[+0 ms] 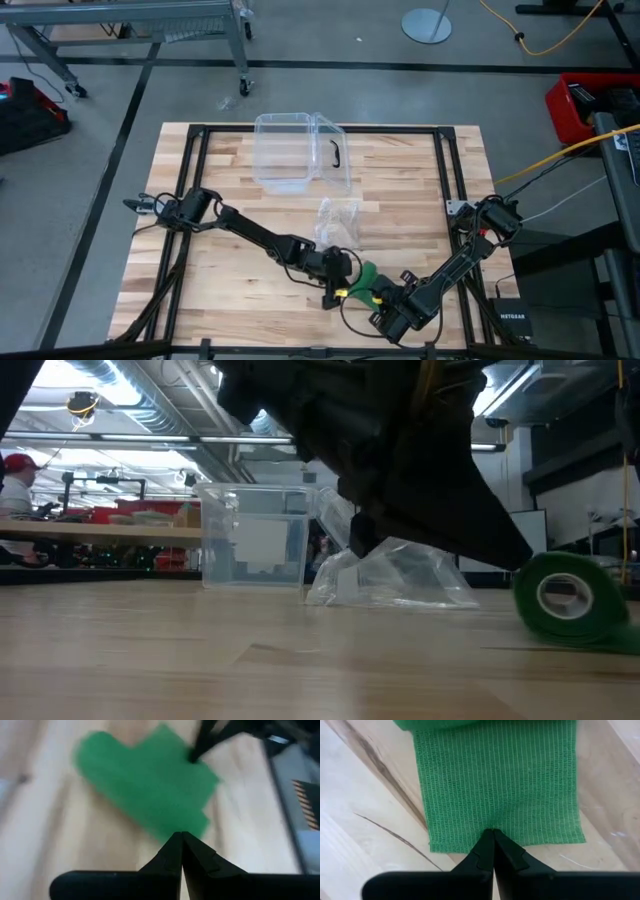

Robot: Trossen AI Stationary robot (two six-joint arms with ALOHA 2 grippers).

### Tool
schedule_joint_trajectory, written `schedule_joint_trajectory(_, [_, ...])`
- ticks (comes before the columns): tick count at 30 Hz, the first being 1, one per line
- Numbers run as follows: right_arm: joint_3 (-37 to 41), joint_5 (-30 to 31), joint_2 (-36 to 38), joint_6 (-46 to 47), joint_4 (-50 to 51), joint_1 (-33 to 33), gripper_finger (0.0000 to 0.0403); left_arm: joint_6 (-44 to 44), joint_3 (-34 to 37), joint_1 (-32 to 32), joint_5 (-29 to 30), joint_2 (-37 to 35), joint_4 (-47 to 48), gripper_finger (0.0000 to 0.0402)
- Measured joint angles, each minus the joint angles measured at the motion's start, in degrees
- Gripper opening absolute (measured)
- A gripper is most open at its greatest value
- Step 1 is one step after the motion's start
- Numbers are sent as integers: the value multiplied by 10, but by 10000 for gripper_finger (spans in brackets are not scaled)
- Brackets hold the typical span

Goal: Roll bandage
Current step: Roll the green bandage

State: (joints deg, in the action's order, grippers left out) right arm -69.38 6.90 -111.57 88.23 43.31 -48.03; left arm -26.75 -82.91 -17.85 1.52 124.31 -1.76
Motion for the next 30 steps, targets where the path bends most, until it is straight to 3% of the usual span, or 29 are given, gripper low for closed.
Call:
schedule_joint_trajectory(4, [0,-1,0,0,0,0,5,-2,0,12,93,0,28,0])
schedule_joint_trajectory(7, [0,0,0,0,0,0,5,-10,0,23,114,0,33,0])
schedule_joint_trajectory(10, [0,0,0,-2,0,0,5,-29,0,31,110,0,32,0])
schedule_joint_trajectory(14, [0,3,0,-2,0,0,5,-49,0,37,64,0,22,0])
schedule_joint_trajectory(23, [-23,34,-4,-30,-3,4,5,-63,0,11,25,0,-7,0])
schedule_joint_trajectory(30, [-24,66,-2,-13,-1,2,5,-63,0,8,32,0,-24,0])
